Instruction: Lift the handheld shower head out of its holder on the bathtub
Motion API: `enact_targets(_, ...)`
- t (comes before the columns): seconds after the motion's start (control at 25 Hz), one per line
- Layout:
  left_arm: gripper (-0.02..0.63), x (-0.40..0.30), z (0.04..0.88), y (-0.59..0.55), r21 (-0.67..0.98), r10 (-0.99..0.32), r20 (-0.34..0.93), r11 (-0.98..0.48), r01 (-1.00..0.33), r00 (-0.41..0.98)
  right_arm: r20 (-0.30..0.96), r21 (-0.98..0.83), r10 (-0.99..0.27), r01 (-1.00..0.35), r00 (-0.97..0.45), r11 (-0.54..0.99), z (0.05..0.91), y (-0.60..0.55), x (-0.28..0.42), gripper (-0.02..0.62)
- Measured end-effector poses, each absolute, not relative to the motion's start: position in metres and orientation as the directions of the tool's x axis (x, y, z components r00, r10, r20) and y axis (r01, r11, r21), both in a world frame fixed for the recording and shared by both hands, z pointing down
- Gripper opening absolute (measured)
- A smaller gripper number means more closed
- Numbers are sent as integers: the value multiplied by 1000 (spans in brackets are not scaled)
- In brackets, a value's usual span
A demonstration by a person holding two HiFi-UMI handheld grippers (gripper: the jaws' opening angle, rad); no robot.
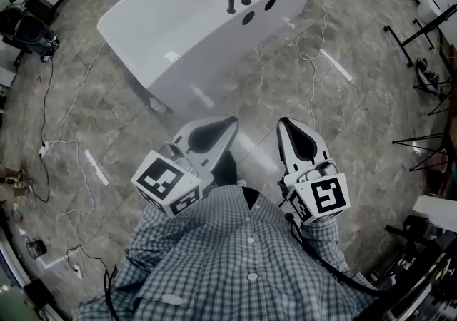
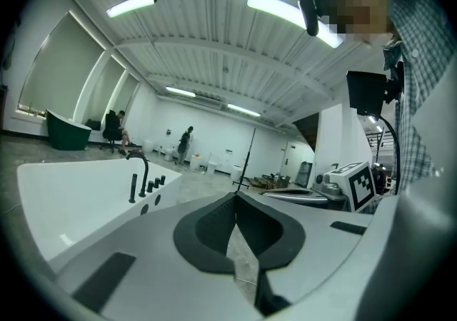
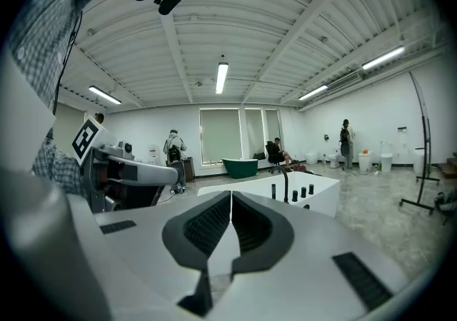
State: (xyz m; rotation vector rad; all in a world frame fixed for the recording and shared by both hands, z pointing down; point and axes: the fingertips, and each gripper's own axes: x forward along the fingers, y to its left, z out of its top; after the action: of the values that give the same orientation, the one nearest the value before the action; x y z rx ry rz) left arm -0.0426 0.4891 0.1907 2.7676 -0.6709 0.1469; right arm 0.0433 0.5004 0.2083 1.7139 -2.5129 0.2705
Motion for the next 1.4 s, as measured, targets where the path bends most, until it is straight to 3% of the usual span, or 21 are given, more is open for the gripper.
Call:
enact_targets(0.52, 9, -31, 194, 361, 256, -412, 169, -859, -444, 895, 204, -118, -926, -947, -317, 298, 216, 385, 67, 18)
enact_targets(1.4, 9, -67, 200, 176, 263, -411, 159, -859, -440, 898, 225, -64, -930, -957, -290, 283, 210, 198, 37, 18)
